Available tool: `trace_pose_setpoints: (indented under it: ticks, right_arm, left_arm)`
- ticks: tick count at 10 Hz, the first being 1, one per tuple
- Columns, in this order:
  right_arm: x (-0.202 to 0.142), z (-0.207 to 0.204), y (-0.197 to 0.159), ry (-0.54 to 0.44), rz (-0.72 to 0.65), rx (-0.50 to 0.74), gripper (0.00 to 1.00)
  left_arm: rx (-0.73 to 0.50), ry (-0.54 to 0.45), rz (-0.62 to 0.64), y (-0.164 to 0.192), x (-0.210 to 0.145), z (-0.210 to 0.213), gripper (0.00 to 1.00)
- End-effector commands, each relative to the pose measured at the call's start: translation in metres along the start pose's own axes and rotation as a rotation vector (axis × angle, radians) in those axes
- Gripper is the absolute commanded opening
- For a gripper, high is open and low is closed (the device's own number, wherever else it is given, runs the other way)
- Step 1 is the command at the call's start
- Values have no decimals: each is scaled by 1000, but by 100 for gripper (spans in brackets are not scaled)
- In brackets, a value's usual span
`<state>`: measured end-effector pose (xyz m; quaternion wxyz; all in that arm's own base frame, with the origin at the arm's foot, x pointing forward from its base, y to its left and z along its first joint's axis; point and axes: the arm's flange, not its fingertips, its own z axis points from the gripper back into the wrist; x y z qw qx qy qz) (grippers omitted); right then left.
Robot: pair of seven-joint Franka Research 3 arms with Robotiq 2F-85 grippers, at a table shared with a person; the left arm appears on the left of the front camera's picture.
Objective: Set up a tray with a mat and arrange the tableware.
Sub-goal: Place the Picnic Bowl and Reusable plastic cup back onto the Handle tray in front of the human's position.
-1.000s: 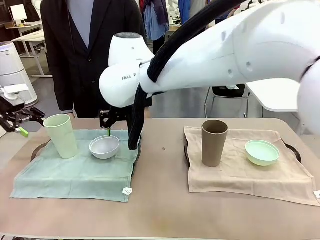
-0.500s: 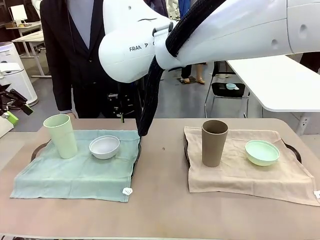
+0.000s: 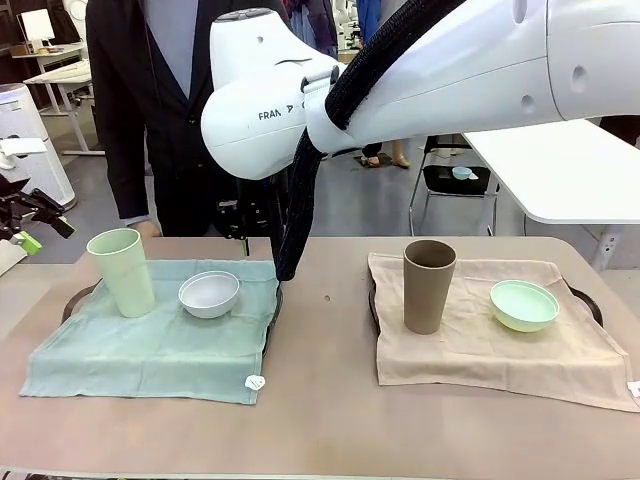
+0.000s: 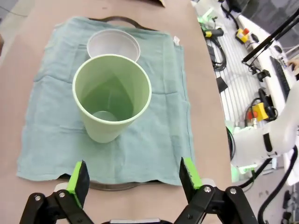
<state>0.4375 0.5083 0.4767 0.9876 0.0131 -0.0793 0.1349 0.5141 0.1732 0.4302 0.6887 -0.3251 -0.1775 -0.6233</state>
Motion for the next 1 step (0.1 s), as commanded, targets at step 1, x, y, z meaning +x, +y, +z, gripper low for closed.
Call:
trace_pose_setpoints:
  ticks: [1]
  right_arm:
    - [0,1,0,-13,2,2,78]
  left_arm:
    - [2,-19,-7,-1,2,6,100]
